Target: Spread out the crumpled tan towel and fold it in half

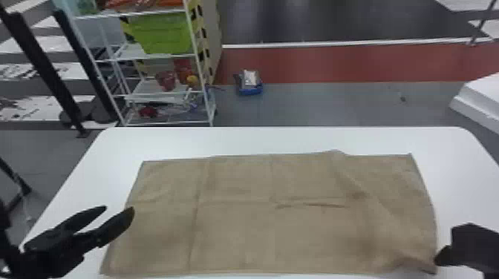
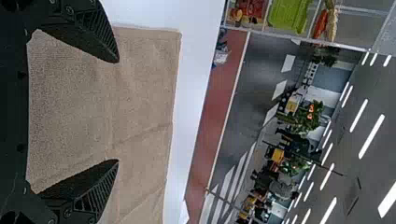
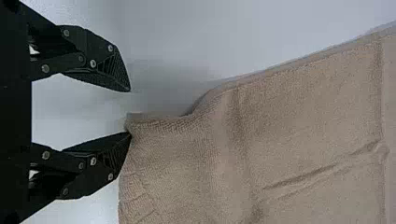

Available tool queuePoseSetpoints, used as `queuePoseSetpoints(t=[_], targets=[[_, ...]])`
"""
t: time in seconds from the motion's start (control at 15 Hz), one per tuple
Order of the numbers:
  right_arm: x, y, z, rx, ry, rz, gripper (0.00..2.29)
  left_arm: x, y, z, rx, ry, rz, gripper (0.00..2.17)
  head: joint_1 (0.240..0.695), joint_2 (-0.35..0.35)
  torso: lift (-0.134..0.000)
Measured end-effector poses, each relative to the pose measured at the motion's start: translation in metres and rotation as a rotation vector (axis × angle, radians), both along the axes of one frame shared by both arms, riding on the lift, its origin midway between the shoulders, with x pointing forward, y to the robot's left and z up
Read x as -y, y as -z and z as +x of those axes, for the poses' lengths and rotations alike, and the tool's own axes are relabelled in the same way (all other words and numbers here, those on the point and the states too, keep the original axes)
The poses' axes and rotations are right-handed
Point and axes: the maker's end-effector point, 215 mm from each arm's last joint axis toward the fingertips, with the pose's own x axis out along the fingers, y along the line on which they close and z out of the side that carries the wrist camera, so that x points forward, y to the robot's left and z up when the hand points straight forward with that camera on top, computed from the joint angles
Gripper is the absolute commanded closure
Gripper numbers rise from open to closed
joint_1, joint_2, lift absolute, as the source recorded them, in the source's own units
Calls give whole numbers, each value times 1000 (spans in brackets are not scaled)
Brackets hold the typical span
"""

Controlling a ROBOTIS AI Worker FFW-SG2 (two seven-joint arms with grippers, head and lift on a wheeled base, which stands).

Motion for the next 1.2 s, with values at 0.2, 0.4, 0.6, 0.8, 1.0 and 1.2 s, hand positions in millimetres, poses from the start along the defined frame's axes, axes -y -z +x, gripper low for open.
queuePoseSetpoints(t=[0.2, 0.4, 0.6, 0.8, 1.0, 1.2], targets=[[-2, -3, 5, 7, 8, 13, 1021, -1, 1, -1, -3, -1, 0, 137, 695, 123, -124], [0, -4, 10, 12, 10, 8, 1234, -1, 4, -2, -4, -1, 0, 137, 695, 119, -124], [3, -17, 20, 40, 28, 40, 1234, 0, 4, -2, -2, 1, 1, 140, 695, 113, -124], [16, -67, 48, 142, 68, 122, 1234, 0, 5, -2, -3, 1, 2, 144, 695, 88, -124], [19, -91, 54, 202, 0, 60, 1231, -1, 7, -2, -7, -4, 3, 144, 695, 82, -124], [2, -84, 52, 206, -109, -12, 1231, 2, 8, 0, -3, 4, 1, 144, 695, 95, -124]])
